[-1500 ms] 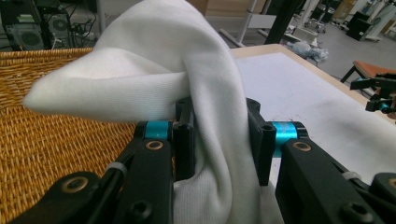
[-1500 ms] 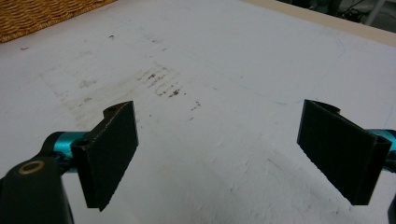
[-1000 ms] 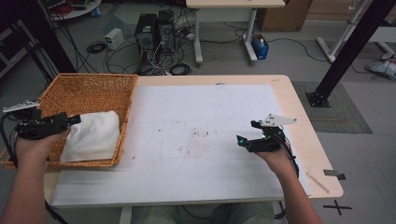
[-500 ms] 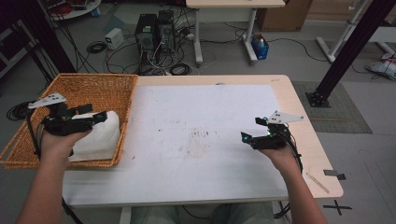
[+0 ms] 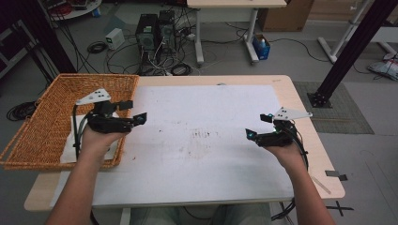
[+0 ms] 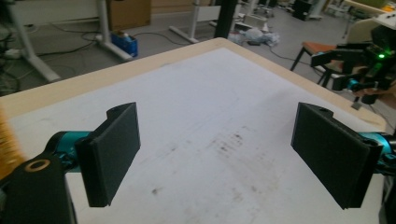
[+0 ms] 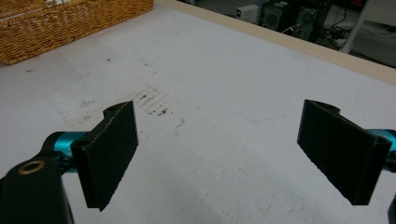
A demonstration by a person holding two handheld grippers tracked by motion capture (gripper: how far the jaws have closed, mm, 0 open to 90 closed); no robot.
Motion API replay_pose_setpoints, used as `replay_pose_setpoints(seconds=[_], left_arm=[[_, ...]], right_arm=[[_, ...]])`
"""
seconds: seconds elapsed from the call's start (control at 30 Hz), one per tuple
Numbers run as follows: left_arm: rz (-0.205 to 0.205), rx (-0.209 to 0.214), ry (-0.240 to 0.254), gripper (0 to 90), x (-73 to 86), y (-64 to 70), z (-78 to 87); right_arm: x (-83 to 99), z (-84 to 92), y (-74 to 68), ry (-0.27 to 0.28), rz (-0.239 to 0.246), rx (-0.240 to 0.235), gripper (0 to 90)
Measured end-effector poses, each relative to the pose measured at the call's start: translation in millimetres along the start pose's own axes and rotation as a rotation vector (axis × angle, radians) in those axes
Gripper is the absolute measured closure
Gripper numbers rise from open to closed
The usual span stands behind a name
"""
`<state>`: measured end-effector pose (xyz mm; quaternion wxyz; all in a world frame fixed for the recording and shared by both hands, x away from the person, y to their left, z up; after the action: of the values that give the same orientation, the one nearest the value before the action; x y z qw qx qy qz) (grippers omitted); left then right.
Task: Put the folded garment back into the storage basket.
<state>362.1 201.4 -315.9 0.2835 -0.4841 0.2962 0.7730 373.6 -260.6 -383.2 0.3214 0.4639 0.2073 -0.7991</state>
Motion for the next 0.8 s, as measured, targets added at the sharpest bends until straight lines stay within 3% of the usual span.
replay_pose_setpoints(seconds=[0.3, 0.5, 0.63, 0.8], left_arm=[[-0.035, 0.102, -0.011, 13.0, 9.4, 30.7, -51.0], [-0.056, 0.107, -0.026, 12.9, 27.1, 42.1, -78.4], [-0.031, 0.118, -0.020, 13.0, 43.3, 43.8, -94.9], [-0.020, 0.120, -0.047, 13.0, 57.9, 45.3, -105.2]], right_arm=[[-4.6, 2.8, 3.4, -0.003, 0.015, -0.005, 12.3], [-2.6, -6.9, 3.9, -0.017, 0.021, -0.026, 12.3], [4.5, -16.2, 1.8, -0.015, 0.014, -0.044, 12.3], [18.8, -24.9, -0.8, -0.039, 0.000, -0.054, 12.3]])
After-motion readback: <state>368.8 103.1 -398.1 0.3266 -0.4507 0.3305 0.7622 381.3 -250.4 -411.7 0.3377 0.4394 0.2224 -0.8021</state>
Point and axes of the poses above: each handheld gripper's, and its own axes: z roughly backward along the jaws, x roughly out of its underside, y roughly to its right, the point moved 3 cm from there along -z, roughly forward along the jaws, and after that the axes turned 2 degrees about -y, right-handed, at the moved point
